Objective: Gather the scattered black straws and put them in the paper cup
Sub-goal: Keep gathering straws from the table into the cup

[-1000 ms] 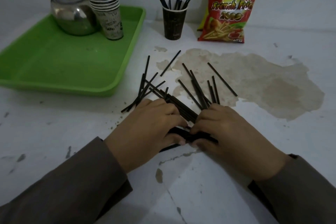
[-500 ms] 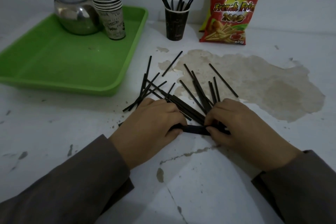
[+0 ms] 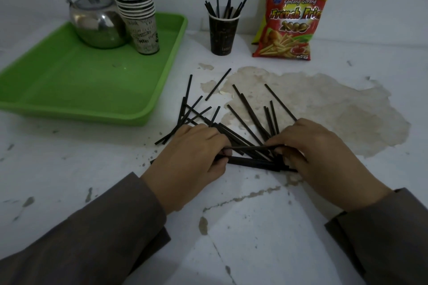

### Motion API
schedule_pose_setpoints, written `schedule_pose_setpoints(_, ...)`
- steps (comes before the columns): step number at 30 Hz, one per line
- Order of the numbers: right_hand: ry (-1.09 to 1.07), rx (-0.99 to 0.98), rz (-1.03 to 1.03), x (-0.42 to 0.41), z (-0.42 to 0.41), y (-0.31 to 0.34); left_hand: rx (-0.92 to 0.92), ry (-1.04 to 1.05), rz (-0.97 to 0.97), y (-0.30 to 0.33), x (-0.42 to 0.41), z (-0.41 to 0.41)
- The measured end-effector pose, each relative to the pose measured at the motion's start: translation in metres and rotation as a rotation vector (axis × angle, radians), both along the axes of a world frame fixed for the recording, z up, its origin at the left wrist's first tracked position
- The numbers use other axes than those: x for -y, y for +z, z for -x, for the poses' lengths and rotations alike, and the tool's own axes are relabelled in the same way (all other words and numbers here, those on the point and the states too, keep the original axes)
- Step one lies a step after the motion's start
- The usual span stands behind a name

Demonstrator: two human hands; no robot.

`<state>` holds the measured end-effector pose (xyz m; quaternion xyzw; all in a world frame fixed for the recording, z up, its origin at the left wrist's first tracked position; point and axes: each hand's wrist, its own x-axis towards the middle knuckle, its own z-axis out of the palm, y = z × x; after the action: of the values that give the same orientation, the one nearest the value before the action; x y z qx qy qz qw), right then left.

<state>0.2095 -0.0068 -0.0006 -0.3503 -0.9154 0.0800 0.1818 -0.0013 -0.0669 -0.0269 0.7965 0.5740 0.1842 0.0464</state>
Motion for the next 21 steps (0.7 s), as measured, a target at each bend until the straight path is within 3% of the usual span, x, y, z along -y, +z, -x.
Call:
schedule_pose_setpoints(13, -0.184, -0.062, 0.186, 0.002, -0.001, 0.01, 0.284, 0.101, -0.045, 0.008, -0.003, 0.006)
schedule_pose_setpoints(18, -0.265, -0.308, 0.278, 0.002, -0.001, 0.01, 0.29, 0.107, -0.112, 0.017, -0.005, 0.009)
schedule_pose_setpoints(21, -0.305, -0.483, 0.388, -0.001, -0.002, 0.012, 0.489, 0.182, -0.062, 0.022, -0.003, 0.008)
